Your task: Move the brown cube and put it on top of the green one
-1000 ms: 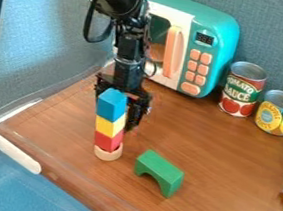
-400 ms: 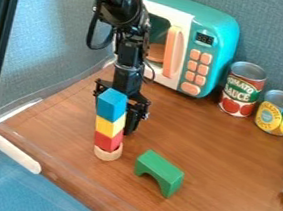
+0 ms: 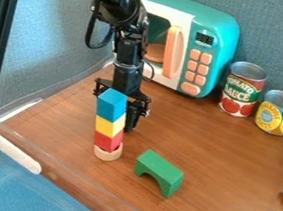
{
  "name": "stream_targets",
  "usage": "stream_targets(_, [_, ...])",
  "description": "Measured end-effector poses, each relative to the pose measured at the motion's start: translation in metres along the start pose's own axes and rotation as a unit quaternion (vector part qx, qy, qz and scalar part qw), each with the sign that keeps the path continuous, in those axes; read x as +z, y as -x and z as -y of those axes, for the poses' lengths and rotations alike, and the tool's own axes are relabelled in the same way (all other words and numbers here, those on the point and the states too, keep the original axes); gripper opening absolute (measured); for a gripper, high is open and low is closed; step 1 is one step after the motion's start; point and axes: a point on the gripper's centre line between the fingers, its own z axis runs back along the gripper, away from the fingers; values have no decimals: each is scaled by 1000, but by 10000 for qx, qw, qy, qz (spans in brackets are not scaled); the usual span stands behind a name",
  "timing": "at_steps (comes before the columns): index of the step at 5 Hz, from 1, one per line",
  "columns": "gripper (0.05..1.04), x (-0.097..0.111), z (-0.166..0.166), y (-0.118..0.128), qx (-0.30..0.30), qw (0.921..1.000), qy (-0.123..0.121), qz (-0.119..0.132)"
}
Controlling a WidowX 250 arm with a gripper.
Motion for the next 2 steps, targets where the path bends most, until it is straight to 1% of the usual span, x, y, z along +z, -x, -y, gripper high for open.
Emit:
stream_targets(1, [788,3,3,-1,138,9998,104,58])
stream_targets(2, [788,54,9,-19,257,9978,10,604])
